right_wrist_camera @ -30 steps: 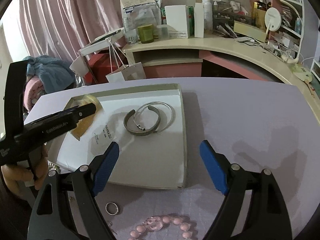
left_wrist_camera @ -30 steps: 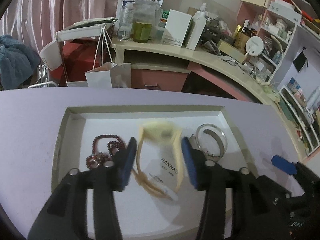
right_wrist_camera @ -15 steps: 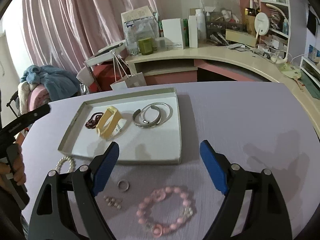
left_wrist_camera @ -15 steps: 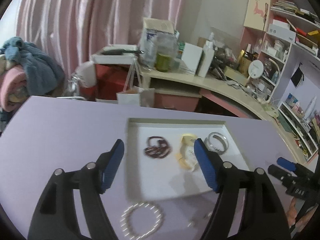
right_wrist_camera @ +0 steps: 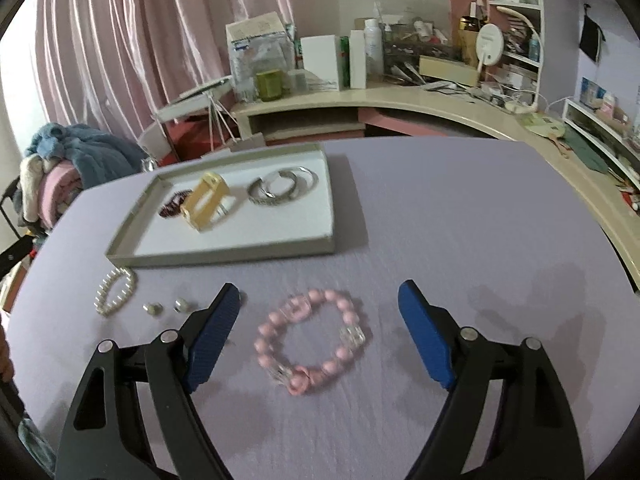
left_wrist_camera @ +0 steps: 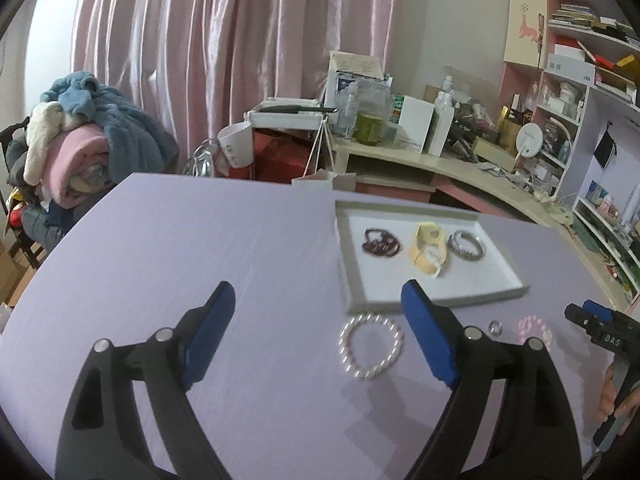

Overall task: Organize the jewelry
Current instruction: 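Grasp the pink bead bracelet with the right gripper while the left gripper grasps the pearl bracelet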

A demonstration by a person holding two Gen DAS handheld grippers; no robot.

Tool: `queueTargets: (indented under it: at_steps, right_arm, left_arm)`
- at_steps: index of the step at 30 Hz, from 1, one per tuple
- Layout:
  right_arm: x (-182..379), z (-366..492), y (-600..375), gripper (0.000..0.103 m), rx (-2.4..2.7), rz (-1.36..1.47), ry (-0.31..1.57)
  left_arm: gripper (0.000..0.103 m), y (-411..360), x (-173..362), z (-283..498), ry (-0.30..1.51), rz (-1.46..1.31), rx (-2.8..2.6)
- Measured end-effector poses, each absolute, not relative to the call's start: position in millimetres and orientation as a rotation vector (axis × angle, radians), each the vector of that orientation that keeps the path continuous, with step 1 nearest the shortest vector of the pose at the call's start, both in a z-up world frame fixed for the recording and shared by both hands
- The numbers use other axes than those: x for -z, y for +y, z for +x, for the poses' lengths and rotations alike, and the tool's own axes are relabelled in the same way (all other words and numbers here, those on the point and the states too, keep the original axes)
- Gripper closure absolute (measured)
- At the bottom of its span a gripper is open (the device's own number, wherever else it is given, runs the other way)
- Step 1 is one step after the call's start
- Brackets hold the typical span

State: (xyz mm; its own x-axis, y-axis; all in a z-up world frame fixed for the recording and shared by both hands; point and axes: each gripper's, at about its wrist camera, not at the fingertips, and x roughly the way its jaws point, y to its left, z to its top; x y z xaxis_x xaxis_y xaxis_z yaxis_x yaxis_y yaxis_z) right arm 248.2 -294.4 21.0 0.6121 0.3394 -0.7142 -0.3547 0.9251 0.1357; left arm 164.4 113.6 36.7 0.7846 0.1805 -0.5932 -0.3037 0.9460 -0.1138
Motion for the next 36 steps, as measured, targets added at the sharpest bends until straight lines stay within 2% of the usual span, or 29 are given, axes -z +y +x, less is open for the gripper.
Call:
queueTargets:
  at_steps: [11,22,29,32,36]
  right_arm:
    - [10,249,-300,0.029,-0.337,-0.037,0.878]
    - [23,257,-295,0.029,-0.314,-0.069,0.916]
    - [34,272,-291,0.039,-0.281,-0.106,0.966]
    - [34,274,-290,0.041,-0.281,-0.119,0.964]
    - [34,274,-288,0.054,-0.301,-0.12,0.963]
  left_arm:
    - [0.014,118,-14,140,0.59,-0.268,-0.278]
    - [0.013,122,-4,142,0.603,-0.248,-0.288]
    - [0.013,118,-1,147,0.621,-0.212,-0.276]
    - [0.013,118,1,150,0.629,-0.208,-0.269]
    - [0.013,118,5,153,0.641,-0.213,-0.257]
